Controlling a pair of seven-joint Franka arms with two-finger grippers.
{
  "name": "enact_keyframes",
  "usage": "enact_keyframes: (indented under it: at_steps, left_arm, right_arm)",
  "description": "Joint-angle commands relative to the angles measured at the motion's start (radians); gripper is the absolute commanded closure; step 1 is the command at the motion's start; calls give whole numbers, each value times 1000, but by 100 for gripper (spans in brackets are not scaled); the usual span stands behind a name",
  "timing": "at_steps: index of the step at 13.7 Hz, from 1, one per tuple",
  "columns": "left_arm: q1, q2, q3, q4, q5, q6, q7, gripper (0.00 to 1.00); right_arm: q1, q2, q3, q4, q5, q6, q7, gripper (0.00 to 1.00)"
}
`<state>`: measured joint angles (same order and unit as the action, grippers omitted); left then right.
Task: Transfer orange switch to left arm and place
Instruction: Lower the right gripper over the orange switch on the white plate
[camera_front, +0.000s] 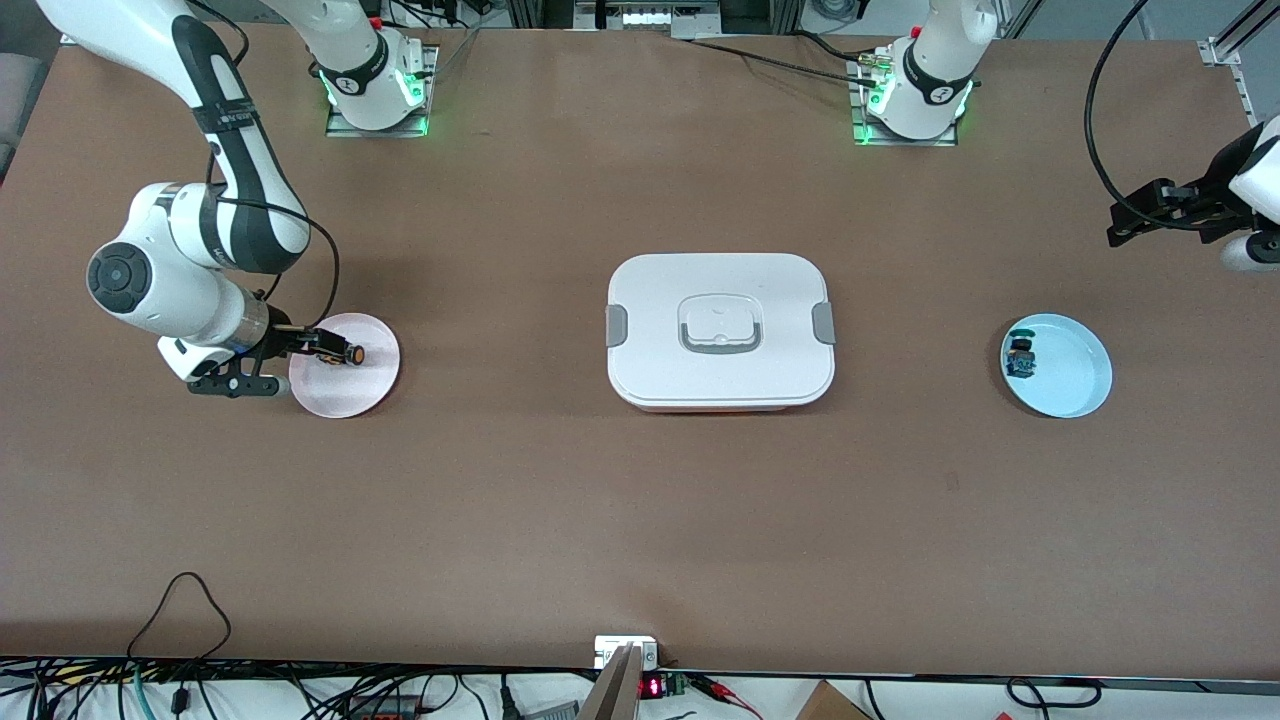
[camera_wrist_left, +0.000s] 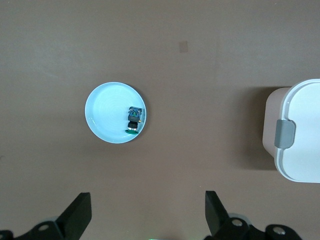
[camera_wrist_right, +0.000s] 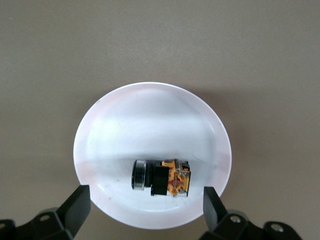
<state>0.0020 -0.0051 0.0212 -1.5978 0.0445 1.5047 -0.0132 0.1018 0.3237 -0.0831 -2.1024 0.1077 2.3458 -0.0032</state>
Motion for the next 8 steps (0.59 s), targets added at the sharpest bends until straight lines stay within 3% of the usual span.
enact_keyframes:
  at_steps: [1, 8]
  left_arm:
    - [0, 13, -4, 30, 3, -26, 13, 0]
    - [0, 13, -4, 30, 5, -26, 15, 0]
  right_arm:
    - [-7, 17, 6, -77, 21, 133, 5, 0]
    - [4, 60, 6, -107, 26, 230, 6, 0]
